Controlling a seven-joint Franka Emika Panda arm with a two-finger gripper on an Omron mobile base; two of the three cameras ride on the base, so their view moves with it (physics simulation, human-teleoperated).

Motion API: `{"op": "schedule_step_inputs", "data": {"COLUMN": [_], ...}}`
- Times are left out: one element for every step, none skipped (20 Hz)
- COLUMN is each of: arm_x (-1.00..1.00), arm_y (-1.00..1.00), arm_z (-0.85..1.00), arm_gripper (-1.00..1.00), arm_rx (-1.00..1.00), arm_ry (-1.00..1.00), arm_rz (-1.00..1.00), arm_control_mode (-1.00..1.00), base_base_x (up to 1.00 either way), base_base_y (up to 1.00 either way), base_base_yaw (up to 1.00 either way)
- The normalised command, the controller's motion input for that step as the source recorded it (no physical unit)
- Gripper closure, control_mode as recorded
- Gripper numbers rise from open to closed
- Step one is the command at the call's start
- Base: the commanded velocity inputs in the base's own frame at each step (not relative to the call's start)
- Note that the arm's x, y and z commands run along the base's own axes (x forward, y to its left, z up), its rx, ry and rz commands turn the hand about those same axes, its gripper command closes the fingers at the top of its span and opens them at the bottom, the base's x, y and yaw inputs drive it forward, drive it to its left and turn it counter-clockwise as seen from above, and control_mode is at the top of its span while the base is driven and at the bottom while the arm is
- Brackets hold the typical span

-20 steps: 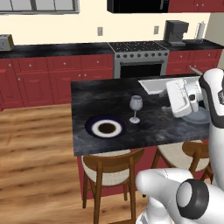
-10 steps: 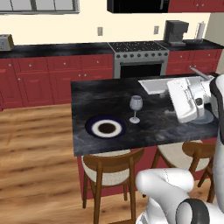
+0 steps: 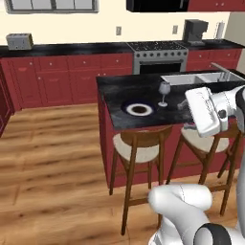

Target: Retrieve the wine glasses from the counter and place one next to each plate.

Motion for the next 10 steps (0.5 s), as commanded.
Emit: {"op": "schedule_step_inputs", "data": {"arm_x": [0.0, 0.0, 0.0, 0.0, 0.0, 0.0, 0.0, 0.0, 0.0, 0.0], "arm_y": [0.0, 0.0, 0.0, 0.0, 0.0, 0.0, 0.0, 0.0, 0.0, 0.0], "arm_z": [0.0, 0.0, 0.0, 0.0, 0.0, 0.0, 0.0, 0.0, 0.0, 0.0], "arm_gripper": [-1.0, -1.0, -1.0, -1.0, -1.0, -1.0, -1.0, -1.0, -1.0, -1.0], "arm_rx": [0.0, 0.0, 0.0, 0.0, 0.0, 0.0, 0.0, 0.0, 0.0, 0.0], "arm_ry": [0.0, 0.0, 0.0, 0.0, 0.0, 0.0, 0.0, 0.0, 0.0, 0.0], "arm_rz": [0.0, 0.0, 0.0, 0.0, 0.0, 0.0, 0.0, 0.0, 0.0, 0.0], "arm_control_mode": [1.0, 1.0, 1.0, 1.0, 1.0, 1.0, 1.0, 1.0, 1.0, 1.0], "base_base_x": [0.0, 0.0, 0.35, 0.44, 0.5, 0.64, 0.76, 0.74, 0.7, 0.66], "base_base_y": [1.0, 1.0, 1.0, 1.0, 1.0, 1.0, 1.0, 1.0, 1.0, 1.0], "base_base_yaw": [0.07, 0.04, 0.02, 0.01, 0.03, 0.12, 0.3, 0.41, 0.5, 0.57]}}
